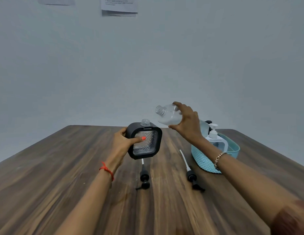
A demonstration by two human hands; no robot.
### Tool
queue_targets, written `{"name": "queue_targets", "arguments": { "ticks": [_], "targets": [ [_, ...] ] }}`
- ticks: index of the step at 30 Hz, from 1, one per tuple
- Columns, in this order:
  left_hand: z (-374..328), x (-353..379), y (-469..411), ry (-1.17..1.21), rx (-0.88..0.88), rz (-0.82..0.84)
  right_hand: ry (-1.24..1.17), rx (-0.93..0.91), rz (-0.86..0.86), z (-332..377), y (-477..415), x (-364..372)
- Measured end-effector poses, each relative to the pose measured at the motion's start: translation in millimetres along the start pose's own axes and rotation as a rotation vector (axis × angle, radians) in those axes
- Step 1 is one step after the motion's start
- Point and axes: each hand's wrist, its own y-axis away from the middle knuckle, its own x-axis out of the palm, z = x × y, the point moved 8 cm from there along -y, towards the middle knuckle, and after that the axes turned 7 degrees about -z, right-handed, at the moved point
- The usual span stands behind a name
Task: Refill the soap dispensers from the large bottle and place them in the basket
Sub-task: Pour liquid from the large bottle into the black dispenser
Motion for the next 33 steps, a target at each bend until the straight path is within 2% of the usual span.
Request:
{"name": "queue_targets", "arguments": {
  "ticks": [3,10,33],
  "targets": [
    [0,1,2,-0.014,0.003,0.002,0.126,-0.125,-0.016,8,-1,-2],
    [-1,5,7,-0.041,-0.008,0.008,0.292,-0.277,-0.02,19,0,0],
    [-10,-1,11,-0.083,0.003,0.001,0.355,-0.388,-0.05,32,1,5]
  ]
}}
